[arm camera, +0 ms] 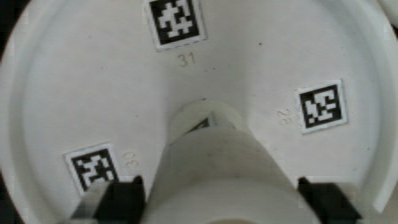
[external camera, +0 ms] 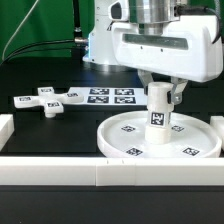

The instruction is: Assemble round table

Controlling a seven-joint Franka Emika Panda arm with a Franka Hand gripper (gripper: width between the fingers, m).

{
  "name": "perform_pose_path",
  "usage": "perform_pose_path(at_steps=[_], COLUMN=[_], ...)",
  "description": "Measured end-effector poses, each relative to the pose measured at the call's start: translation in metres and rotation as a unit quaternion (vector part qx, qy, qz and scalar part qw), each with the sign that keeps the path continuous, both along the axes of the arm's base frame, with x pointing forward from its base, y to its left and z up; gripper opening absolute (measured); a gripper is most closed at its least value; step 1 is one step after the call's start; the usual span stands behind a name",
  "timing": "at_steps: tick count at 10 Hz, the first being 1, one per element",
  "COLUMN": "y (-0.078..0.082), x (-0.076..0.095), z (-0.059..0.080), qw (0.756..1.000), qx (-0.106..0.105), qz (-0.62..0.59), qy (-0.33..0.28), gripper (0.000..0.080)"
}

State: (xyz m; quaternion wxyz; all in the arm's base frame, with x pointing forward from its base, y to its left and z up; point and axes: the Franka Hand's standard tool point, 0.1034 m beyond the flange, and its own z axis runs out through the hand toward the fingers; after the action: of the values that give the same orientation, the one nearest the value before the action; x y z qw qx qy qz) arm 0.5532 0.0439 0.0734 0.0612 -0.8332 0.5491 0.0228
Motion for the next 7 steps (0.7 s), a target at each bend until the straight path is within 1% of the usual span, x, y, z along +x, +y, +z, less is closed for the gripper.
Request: perform_pose_path(at_steps=[2,3,5,6,7], y=[0.0005,0.0003,0.0011,0.0022,0.0028], x=[-0.0008,-0.0005,0.0,-0.0002,-0.0003], z=[-0.0008,-0.0008,-0.0005,-0.0007,-0.0007], qw=[0.998,0.996,0.993,0.993,0.995], qx=[0.007,0.013,0.016,0.018,0.018], qz=[-0.067,-0.084,-0.112,-0.115,-0.1], qy=[0.013,0.014,0.016,0.017,0.015], gripper=[0.0409,0.0409,0.0409,0.052,0.052])
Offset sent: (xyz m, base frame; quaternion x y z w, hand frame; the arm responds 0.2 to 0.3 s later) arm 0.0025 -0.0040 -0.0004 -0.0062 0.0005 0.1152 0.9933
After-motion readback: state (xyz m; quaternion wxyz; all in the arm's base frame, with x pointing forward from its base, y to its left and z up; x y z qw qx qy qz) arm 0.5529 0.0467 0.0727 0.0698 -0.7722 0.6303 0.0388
